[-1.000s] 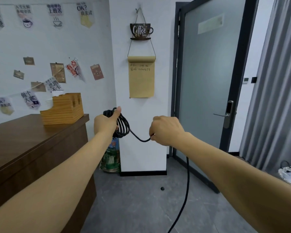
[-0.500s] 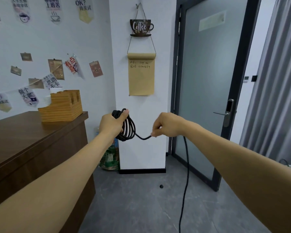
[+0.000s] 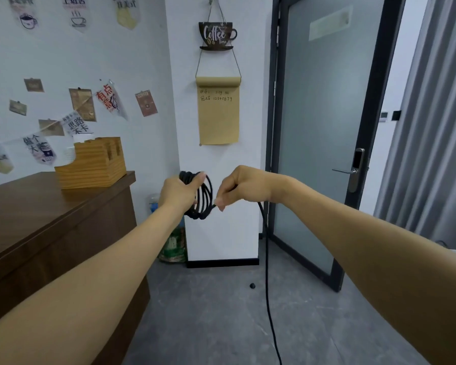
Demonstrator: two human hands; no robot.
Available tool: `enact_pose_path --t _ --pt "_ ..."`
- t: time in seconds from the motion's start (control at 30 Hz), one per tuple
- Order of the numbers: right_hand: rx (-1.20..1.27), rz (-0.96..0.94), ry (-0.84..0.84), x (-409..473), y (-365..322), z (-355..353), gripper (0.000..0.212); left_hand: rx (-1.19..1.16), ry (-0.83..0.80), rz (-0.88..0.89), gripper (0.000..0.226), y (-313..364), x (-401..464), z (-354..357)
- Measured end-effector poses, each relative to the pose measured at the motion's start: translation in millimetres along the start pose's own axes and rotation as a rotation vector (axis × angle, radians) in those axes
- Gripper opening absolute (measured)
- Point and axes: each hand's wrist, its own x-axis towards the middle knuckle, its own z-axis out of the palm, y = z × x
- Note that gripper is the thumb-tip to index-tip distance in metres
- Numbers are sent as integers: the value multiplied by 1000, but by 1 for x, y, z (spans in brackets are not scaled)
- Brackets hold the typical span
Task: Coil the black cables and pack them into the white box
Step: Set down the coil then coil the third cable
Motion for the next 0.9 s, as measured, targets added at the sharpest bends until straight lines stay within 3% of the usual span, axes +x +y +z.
enact_pose_path --t 0.23,0.4,0.6,0.9 --pt "378 -83 119 9 7 4 29 -337 -293 -43 44 11 -18 3" --pt "600 -26 213 16 13 10 33 -517 -443 -107 46 18 -23 6" --pt "531 62 327 18 15 10 35 -658 -520 -193 43 22 -29 5" --pt "316 129 456 20 12 6 37 -475 -482 -89 18 8 -25 0"
